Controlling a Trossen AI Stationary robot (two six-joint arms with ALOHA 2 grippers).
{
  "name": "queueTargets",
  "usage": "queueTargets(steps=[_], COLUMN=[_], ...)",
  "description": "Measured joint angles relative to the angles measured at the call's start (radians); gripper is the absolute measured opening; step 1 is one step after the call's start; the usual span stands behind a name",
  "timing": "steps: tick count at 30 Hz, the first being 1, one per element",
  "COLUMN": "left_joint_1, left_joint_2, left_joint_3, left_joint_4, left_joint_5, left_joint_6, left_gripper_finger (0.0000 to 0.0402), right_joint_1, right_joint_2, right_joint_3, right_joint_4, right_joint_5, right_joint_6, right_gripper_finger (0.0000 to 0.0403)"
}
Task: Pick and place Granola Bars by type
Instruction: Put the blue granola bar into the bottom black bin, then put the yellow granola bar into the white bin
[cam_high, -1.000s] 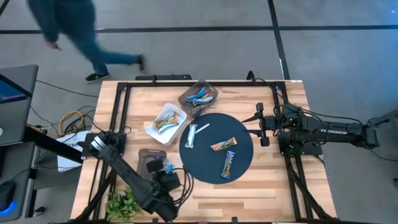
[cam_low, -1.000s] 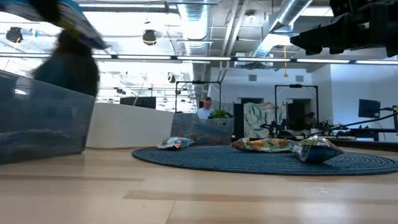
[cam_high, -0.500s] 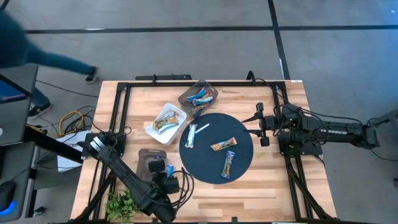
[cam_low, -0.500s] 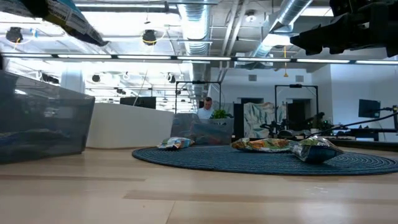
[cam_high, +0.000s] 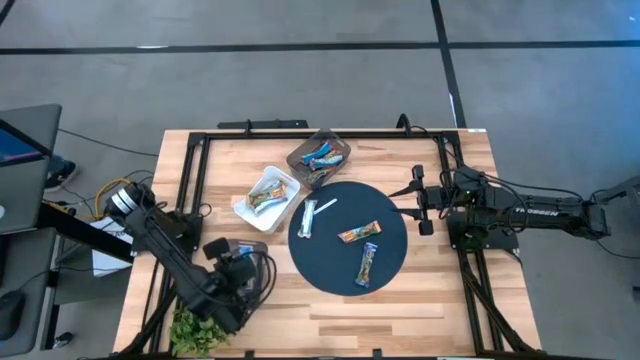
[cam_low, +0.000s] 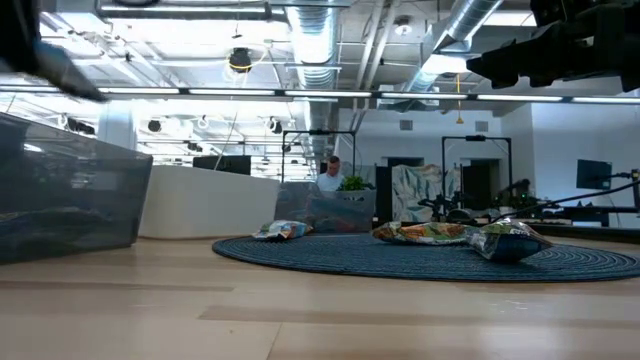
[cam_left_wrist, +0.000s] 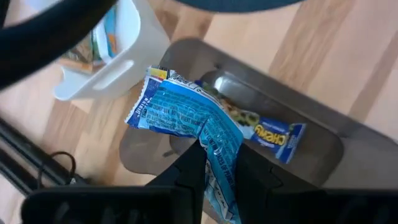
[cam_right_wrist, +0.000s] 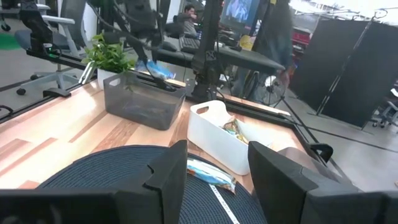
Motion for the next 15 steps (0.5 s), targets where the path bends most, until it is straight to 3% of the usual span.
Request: queueTargets(steps=[6,15], left_joint_1=[0.005,0.021], left_joint_2=[-0.003,-0.003], left_joint_3=[-0.050,-0.051], left_joint_4=[0.024,0.009], left_joint_5=[-0.009,-0.036], left_joint_6=[-0.030,-0.032], left_gripper_finger=[0.0076,0.0166], right_joint_1=[0.001,0.012], right_joint_2=[0.000,0.000], right_joint_3=[0.000,0.000], right_joint_4=[0.000,-0.003], right_joint_5=[0.000,0.000], right_joint_6=[0.008,0.008], right_gripper_finger=[0.0164,0.0164])
